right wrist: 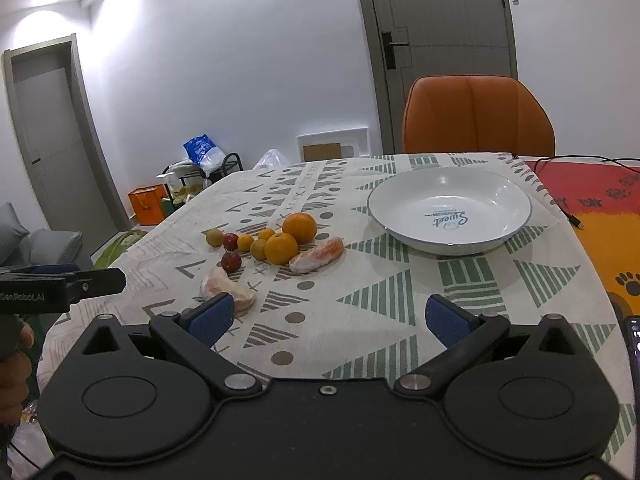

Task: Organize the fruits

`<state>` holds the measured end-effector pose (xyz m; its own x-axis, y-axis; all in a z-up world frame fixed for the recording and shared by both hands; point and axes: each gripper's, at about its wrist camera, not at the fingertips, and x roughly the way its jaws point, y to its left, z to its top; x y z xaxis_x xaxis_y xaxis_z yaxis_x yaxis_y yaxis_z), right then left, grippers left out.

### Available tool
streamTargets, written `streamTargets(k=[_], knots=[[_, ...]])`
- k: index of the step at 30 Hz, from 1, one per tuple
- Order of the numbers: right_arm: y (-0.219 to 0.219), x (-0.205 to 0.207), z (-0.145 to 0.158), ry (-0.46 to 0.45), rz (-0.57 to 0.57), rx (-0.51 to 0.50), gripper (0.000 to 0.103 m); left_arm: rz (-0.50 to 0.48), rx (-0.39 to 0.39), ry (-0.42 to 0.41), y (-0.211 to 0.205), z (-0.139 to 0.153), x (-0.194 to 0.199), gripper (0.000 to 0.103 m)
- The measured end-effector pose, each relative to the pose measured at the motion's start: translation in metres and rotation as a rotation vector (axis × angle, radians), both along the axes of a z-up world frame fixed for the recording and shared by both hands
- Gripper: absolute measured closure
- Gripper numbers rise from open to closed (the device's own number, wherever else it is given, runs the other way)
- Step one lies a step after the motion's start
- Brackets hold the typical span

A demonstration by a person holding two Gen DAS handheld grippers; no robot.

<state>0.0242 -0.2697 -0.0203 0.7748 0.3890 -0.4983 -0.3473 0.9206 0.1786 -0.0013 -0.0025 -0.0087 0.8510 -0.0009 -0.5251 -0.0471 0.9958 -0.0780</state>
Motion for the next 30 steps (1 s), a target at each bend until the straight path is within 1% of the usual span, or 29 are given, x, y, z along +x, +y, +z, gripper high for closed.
streamTargets(k=[19, 30], knots=[[0.001, 0.002, -0.001, 0.005, -0.003, -0.014, 0.0, -0.008, -0.002, 0.014, -0.003, -0.005, 0.002, 0.0], [0.001, 0.011, -0.007, 0.003, -0.022, -0.045, 0.0, -0.003, -0.016, 0.039, -0.003, -0.014, 0.017, 0.0]])
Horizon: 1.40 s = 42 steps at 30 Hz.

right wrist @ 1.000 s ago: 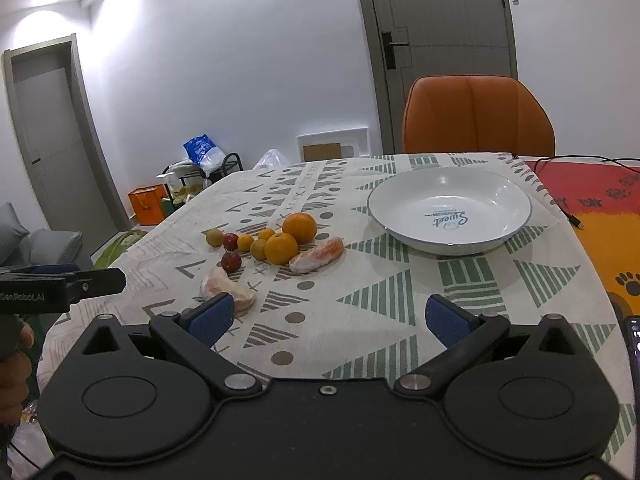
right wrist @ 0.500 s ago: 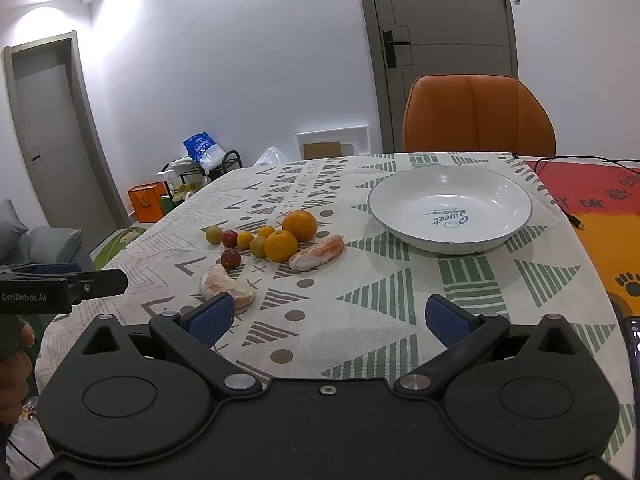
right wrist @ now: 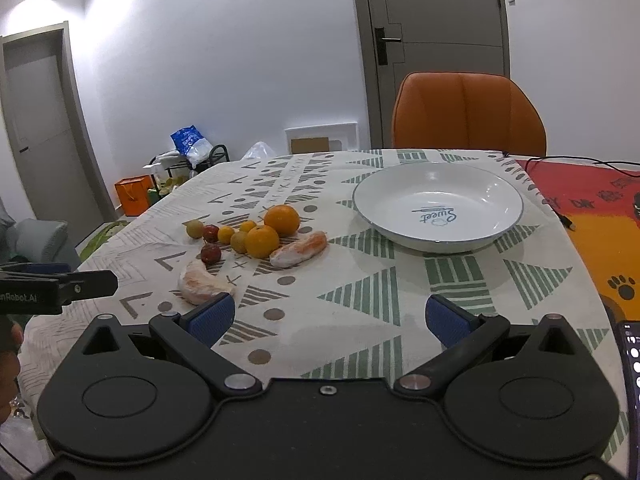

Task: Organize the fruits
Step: 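Move the left tool to the peeled pomelo segment and close on it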

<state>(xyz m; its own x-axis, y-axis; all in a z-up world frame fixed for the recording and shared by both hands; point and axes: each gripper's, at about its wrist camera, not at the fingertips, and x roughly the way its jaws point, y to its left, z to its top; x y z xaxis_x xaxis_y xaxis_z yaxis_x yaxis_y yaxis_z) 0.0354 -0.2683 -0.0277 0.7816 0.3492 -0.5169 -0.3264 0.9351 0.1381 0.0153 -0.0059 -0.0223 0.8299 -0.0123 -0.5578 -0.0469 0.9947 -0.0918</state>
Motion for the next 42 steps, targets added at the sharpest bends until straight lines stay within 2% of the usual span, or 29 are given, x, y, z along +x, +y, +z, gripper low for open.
streamTargets(k=[27, 38, 42], knots=[[0.007, 0.039, -0.023, 0.054, 0.059, 0.013, 0.0, -0.048, -0.012, 0.102, -0.012, -0.038, 0.056, 0.002], [0.008, 0.058, -0.036, 0.09, 0.052, 0.014, 0.0, -0.079, 0.015, 0.147, -0.02, -0.055, 0.081, 0.002], [0.01, 0.064, -0.04, 0.097, 0.055, 0.011, 0.0, -0.078, 0.038, 0.141, -0.023, -0.058, 0.089, 0.003]])
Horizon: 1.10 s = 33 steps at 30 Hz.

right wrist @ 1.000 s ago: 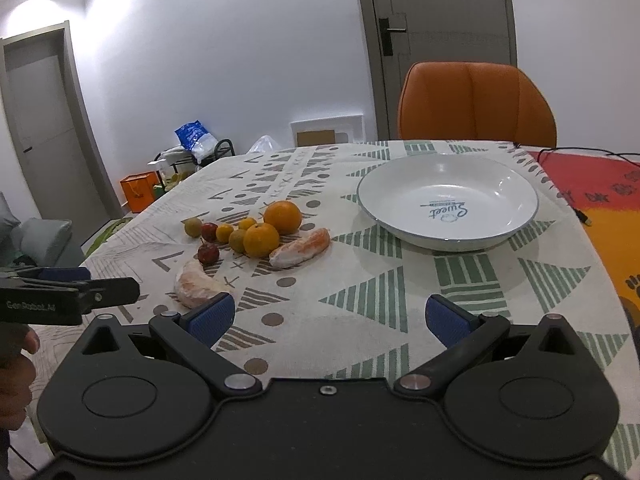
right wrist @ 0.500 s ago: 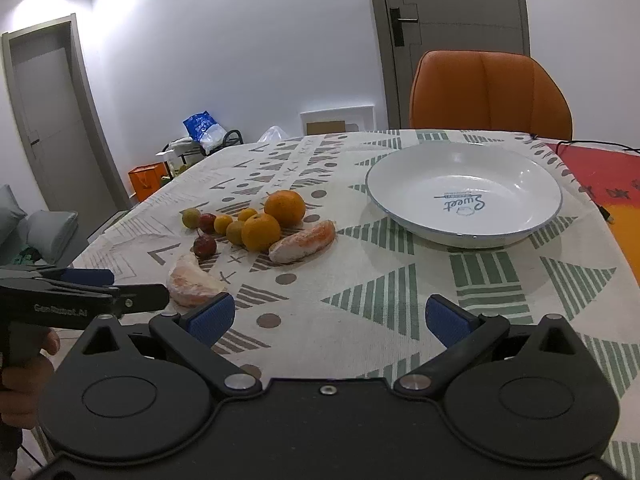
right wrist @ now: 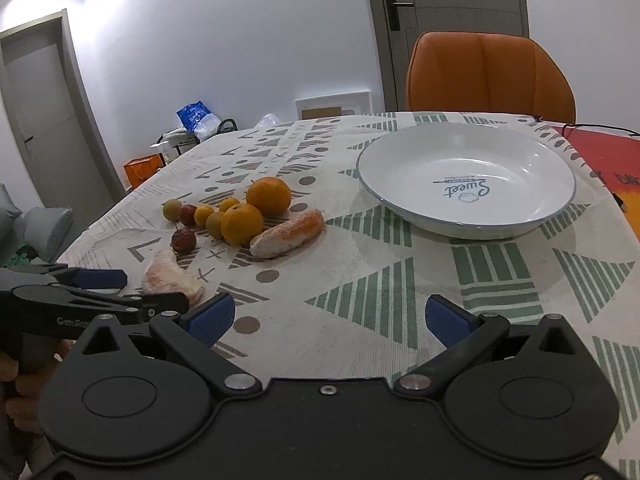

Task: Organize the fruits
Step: 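Move the left tool to the peeled pomelo segment and close on it, then lift the pomelo segment with the left tool while the right tool grasps the peeled orange segment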

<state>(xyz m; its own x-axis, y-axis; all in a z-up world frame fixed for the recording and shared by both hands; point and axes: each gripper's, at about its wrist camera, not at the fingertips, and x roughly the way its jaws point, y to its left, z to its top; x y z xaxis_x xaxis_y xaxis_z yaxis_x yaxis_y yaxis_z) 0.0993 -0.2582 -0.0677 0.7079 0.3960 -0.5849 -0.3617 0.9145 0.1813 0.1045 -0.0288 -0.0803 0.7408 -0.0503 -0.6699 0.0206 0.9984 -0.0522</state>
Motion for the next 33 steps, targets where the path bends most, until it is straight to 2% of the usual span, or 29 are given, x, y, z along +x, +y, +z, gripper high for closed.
streamTargets(k=[13, 31, 33], knots=[[0.011, 0.019, -0.007, 0.021, 0.028, 0.004, 0.0, 0.015, 0.03, -0.036, 0.005, -0.002, 0.013, 0.015], [0.034, 0.04, -0.006, 0.014, 0.073, -0.001, 0.001, 0.104, 0.006, -0.046, 0.036, 0.004, 0.006, 0.017], [0.038, 0.043, -0.007, 0.008, 0.079, -0.01, 0.005, 0.115, 0.003, -0.05, 0.04, 0.005, 0.005, 0.017]])
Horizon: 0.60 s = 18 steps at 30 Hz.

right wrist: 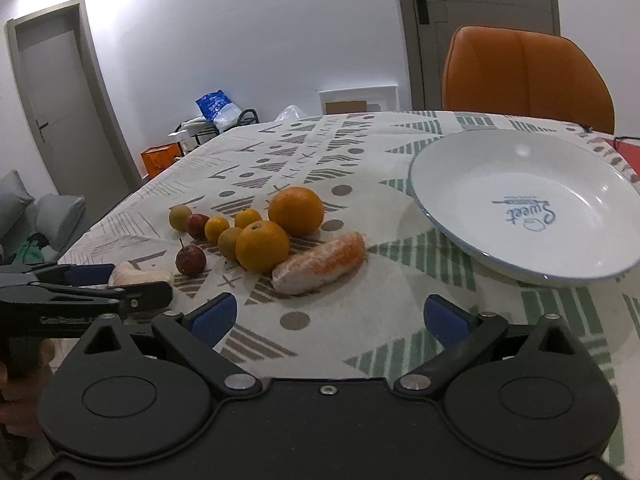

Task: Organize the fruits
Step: 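Lift the pomelo segment with the left tool while the right tool grasps the peeled orange segment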

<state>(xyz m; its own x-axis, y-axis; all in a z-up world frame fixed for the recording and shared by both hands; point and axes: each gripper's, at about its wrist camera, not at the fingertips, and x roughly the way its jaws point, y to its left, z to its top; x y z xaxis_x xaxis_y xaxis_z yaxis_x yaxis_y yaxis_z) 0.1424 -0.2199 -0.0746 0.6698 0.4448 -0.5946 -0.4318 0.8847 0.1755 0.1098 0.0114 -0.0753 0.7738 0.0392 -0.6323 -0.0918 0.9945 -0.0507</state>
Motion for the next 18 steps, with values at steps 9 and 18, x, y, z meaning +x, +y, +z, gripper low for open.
streamTargets(k=[9, 18], knots=[[0.021, 0.015, -0.002, -0.033, 0.029, -0.071, 0.013, 0.027, -0.013, -0.013, 0.016, 0.003, -0.005, 0.017], [0.037, 0.028, -0.005, -0.047, 0.044, -0.136, 0.022, 0.049, -0.018, -0.023, 0.028, 0.006, -0.009, 0.017]])
